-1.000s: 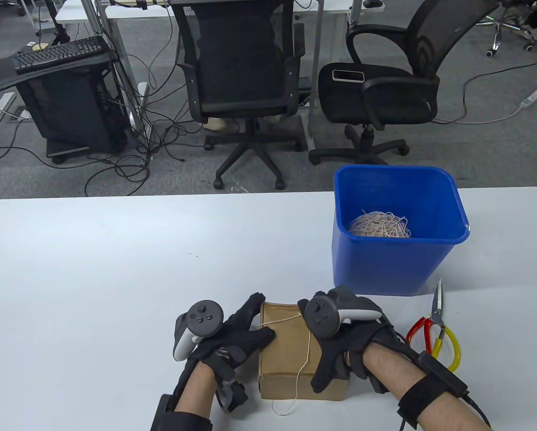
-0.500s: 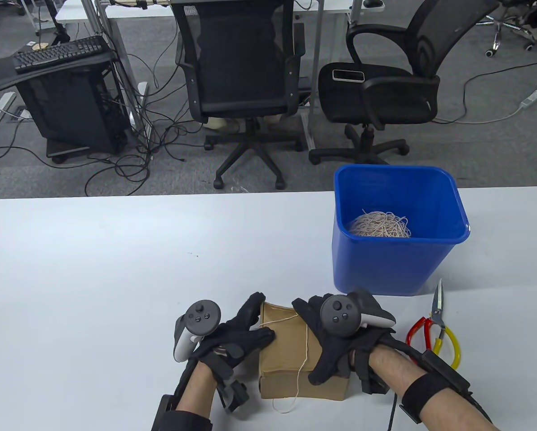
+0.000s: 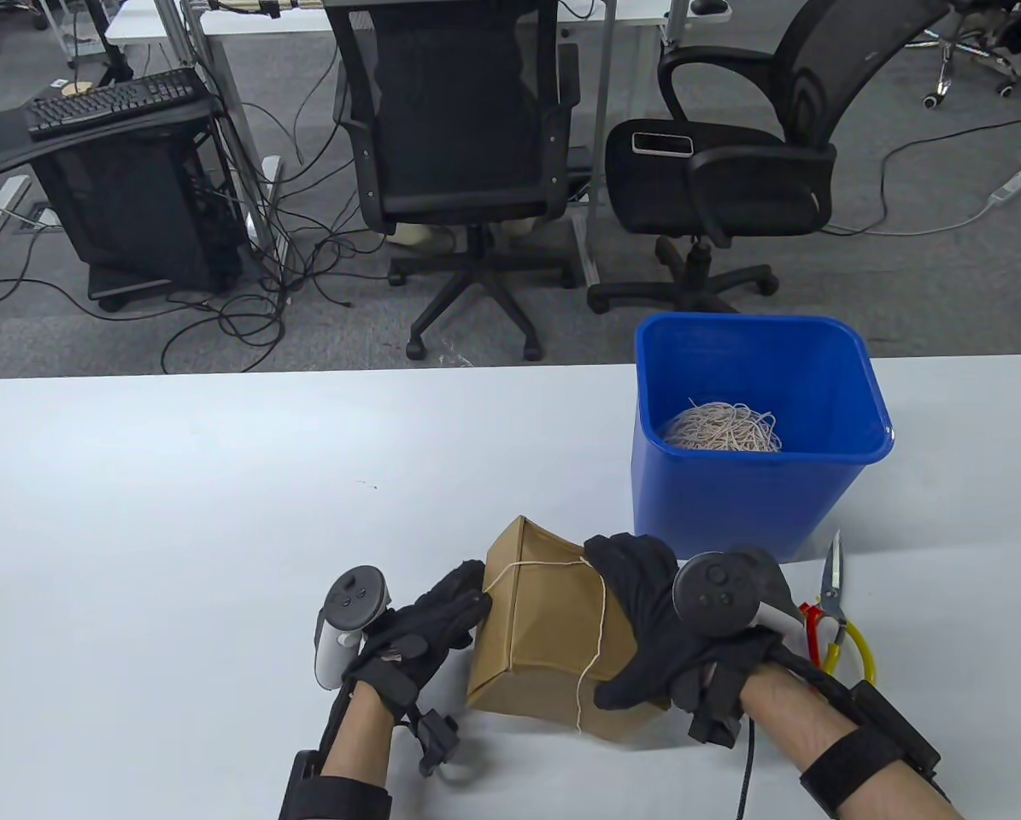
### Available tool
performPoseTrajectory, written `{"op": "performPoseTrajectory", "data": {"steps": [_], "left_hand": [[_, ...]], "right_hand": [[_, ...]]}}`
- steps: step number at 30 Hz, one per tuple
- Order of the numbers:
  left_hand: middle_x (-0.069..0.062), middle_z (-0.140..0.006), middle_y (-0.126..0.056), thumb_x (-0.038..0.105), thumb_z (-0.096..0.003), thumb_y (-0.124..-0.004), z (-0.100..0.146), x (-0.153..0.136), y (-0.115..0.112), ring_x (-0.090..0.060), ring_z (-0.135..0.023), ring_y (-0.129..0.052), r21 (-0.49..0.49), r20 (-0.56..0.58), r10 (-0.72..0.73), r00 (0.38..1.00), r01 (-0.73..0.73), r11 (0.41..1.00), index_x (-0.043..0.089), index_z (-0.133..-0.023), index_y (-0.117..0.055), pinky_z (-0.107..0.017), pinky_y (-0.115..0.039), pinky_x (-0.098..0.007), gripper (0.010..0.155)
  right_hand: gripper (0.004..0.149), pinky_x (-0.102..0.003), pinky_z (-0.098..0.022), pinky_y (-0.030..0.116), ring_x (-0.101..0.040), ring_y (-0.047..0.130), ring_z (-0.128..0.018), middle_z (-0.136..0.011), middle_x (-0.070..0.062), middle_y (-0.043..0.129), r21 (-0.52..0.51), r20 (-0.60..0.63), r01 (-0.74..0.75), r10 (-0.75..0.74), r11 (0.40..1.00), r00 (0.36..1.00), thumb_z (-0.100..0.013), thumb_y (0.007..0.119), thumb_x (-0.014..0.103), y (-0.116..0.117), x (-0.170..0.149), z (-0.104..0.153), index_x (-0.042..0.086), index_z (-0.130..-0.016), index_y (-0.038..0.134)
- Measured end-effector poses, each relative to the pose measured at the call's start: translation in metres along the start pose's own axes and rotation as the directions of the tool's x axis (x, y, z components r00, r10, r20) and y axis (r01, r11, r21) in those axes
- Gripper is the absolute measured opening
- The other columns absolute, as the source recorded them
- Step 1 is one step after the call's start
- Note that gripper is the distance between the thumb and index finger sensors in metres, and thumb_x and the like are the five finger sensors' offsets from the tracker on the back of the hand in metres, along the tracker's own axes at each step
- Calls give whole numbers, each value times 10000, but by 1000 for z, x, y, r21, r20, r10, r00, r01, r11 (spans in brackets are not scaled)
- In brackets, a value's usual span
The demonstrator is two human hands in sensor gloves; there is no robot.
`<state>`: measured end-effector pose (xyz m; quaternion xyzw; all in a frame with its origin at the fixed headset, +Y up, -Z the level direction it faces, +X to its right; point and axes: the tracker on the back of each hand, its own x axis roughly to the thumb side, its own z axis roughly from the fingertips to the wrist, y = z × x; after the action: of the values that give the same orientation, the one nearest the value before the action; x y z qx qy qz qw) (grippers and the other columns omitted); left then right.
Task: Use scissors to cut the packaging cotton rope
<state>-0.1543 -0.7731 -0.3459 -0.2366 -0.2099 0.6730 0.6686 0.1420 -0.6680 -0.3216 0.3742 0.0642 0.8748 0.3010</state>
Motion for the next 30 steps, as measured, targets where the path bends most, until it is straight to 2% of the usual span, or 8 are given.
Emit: {"op": "performPoseTrajectory", "data": {"steps": [3, 8, 12, 13, 15, 18, 24, 30], "left_hand": [[-275, -1064, -561, 489, -588, -694, -4, 2, -4, -569, -991, -524, 11, 13, 161, 987, -161, 987, 10, -1099, -407, -657, -417, -764, 757], [-150, -804, -866, 368, -583, -633, -4, 9, 7, -445, -814, -835, 132, -3, -15, 1000, 15, 991, 42, -921, -692, -637, -552, -703, 473], [-134, -690, -933, 329, -554, -700, -4, 21, 10, -415, -716, -908, 236, 3, -160, 987, 155, 959, 50, -851, -787, -609, -590, -701, 416], [-139, -677, -938, 324, -549, -707, -3, 26, 11, -418, -702, -914, 271, -23, -234, 972, 231, 934, 47, -842, -794, -603, -595, -701, 412], [-147, -649, -958, 321, -533, -724, -3, 38, 16, -419, -671, -937, 364, -101, -415, 904, 422, 830, 43, -820, -821, -585, -615, -700, 411], [-115, -652, -961, 335, -536, -712, 1, 63, 31, -399, -672, -947, 428, -234, -604, 762, 638, 640, 57, -822, -814, -587, -628, -686, 411], [-119, -655, -958, 335, -538, -716, 9, 94, 62, -405, -678, -940, 414, -391, -702, 595, 795, 443, 55, -824, -811, -587, -623, -685, 411], [-123, -655, -959, 333, -541, -715, 17, 99, 81, -415, -683, -935, 376, -509, -710, 487, 868, 325, 50, -824, -811, -586, -621, -685, 411]], "right_hand": [[1341, -890, -473, 537, -688, 228, -899, -1053, -438, 221, -10, 1, 9, -9, 1000, 1000, -240, 1009, 688, 0, -1, 1, 41, -1088, 197], [1342, -888, -473, 541, -687, 235, -901, -1053, -437, 223, -3, 8, 27, -27, 1000, 1000, -242, 1010, 687, -1, -1, 4, 41, -1089, 195], [1341, -891, -471, 538, -688, 240, -902, -1053, -441, 229, -23, 2, 38, -38, 999, 999, -243, 1013, 685, -5, -3, 7, 41, -1089, 196], [1340, -891, -463, 547, -691, 249, -897, -1049, -445, 236, -25, -2, 29, -29, 999, 1000, -244, 1009, 689, -7, -5, 7, 34, -1089, 201], [1339, -892, -466, 543, -691, 245, -899, -1050, -446, 235, -38, -18, 23, -24, 999, 1000, -243, 1011, 686, -11, -5, 11, 34, -1089, 204], [1336, -893, -465, 541, -689, 248, -901, -1051, -446, 237, -51, -47, -7, 4, 999, 999, -243, 1011, 687, -21, -7, 23, 33, -1089, 209], [1332, -899, -468, 526, -688, 244, -907, -1057, -446, 234, -114, -141, -17, 1, 993, 990, -245, 1014, 683, -45, -17, 56, 36, -1093, 215], [1327, -905, -476, 509, -686, 237, -914, -1062, -443, 230, -183, -208, -23, -15, 983, 978, -244, 1024, 669, -62, -24, 83, 36, -1096, 228]]}}
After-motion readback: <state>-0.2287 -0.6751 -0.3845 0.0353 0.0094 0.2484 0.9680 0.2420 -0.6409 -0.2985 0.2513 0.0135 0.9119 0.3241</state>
